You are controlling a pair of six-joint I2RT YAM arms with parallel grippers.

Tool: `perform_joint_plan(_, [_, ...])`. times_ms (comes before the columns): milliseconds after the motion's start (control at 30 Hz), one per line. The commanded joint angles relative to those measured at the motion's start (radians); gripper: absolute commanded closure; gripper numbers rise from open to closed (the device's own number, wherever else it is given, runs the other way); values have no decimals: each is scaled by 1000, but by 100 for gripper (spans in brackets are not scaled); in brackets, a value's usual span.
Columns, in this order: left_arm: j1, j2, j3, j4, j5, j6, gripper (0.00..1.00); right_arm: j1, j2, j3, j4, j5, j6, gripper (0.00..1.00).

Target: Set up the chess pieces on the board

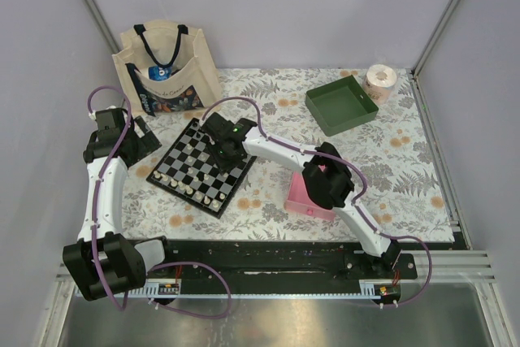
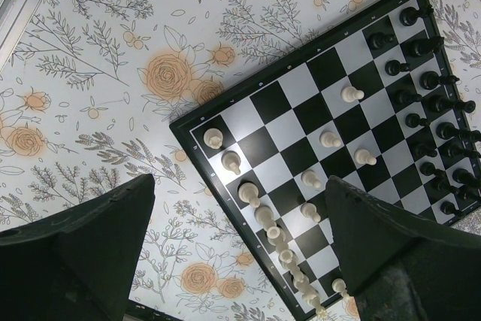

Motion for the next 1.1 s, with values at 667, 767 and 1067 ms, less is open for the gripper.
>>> perform_joint_plan(667, [5,4,33,23,11,12,1,6,13,41,-3,-8,-8,67])
perform_joint_plan(767, [5,1,33,23,13,12,1,5,19,47,-5,-10,-10,67])
perform_joint_plan(1067, [5,6,33,23,16,12,1,6,34,66,-15,-18,-13,68])
